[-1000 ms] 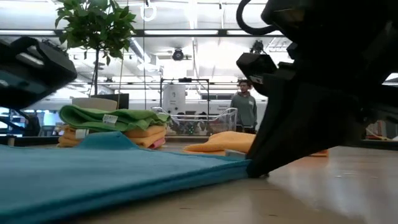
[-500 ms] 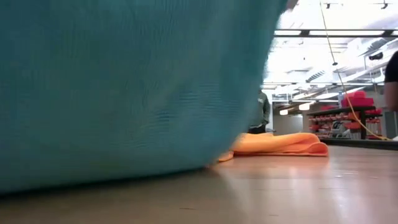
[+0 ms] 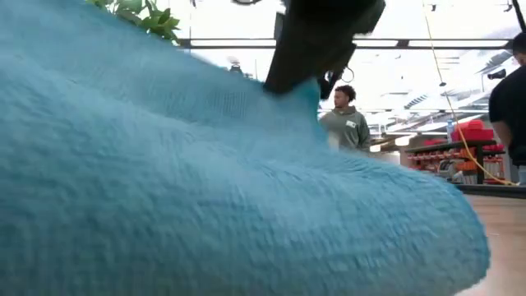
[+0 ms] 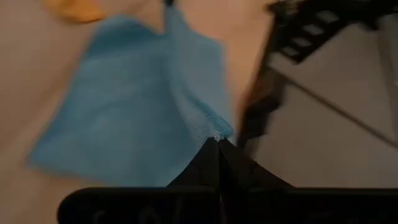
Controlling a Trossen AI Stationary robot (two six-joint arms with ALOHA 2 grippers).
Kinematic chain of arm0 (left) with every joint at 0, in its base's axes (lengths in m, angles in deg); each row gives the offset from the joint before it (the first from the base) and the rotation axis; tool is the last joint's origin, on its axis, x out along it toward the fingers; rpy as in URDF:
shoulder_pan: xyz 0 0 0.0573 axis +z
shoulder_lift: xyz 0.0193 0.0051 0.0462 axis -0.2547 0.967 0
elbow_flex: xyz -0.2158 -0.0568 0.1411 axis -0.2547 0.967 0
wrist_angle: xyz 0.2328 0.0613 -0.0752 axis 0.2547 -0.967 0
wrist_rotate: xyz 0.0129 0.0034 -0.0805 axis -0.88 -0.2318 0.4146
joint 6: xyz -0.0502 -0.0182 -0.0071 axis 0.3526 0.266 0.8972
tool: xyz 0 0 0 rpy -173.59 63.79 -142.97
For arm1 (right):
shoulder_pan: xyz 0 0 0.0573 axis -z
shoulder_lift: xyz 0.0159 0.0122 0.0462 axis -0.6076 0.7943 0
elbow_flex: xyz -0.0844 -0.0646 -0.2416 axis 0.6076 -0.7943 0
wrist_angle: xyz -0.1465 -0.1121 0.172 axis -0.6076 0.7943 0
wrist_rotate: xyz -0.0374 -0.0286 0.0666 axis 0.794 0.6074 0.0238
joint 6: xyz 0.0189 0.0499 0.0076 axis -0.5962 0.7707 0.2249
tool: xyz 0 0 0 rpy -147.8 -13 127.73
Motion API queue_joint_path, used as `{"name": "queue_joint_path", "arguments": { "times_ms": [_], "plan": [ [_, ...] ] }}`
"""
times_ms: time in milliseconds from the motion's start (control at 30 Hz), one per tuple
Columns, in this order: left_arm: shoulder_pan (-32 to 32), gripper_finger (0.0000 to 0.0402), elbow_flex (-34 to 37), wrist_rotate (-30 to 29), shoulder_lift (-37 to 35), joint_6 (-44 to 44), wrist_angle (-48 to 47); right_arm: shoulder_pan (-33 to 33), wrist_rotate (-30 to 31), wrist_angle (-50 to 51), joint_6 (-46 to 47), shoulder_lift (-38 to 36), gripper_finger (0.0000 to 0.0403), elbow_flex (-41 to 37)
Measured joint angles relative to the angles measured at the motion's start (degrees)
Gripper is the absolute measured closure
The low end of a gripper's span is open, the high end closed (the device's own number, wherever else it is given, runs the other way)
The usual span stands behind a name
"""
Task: Fold microfiber towels
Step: Fold the blue microfiber cloth
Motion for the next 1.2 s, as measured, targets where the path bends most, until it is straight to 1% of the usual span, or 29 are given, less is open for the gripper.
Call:
{"name": "queue_joint_path", "arguments": {
  "times_ms": [100, 167, 233, 333, 467, 567, 733, 833, 900, 1100, 1200],
  "plan": [
    [-0.3, 0.0400, 0.1, 0.1, 0.0, 5.1, -8.4, 1.3, -0.1, -0.2, 0.0, 0.6, 0.0398, 0.0],
    [-0.1, 0.0400, 0.7, 0.1, 0.0, 7.3, -12.0, 2.3, -0.5, -0.2, 0.3, 0.8, 0.0398, 0.1],
    [0.9, 0.0400, 2.3, 0.6, 0.0, 8.2, -13.2, 3.5, -0.6, 0.0, 0.4, 1.3, 0.0398, 0.1],
    [3.0, 0.0401, 4.5, 3.6, 0.0, 8.0, -11.4, 5.1, -0.6, 0.0, 1.5, 1.9, 0.0398, 0.1],
    [5.2, 0.0400, 7.0, 4.2, 0.1, 4.7, -8.3, 6.4, -1.4, -0.6, 2.4, 3.0, 0.0398, 0.1],
    [5.9, 0.0401, 8.2, 4.6, 0.1, 3.8, -8.6, 6.6, -1.9, -0.3, 3.4, 4.1, 0.0398, 0.0],
    [6.5, 0.0400, 10.9, 7.5, 0.1, 4.0, -7.5, 6.6, -2.0, 1.2, 5.1, 6.3, 0.0398, 0.0],
    [6.7, 0.0400, 12.0, 8.4, 0.1, 5.0, -7.1, 6.8, -1.4, 1.0, 5.1, 6.3, 0.0398, 0.0],
    [6.7, 0.0401, 12.6, 8.7, 0.1, 5.0, -6.3, 6.9, 0.1, 0.9, 5.5, 6.2, 0.0398, 0.0],
    [7.2, 0.0393, 12.6, 8.7, 0.1, 4.5, -6.3, 7.8, 1.1, 1.5, 7.2, 5.8, 0.0398, 0.0],
    [7.9, 0.0393, 12.6, 8.7, 0.1, 3.8, -6.5, 7.8, 2.9, 1.6, 7.3, 6.0, 0.0398, 0.0]
  ]
}}
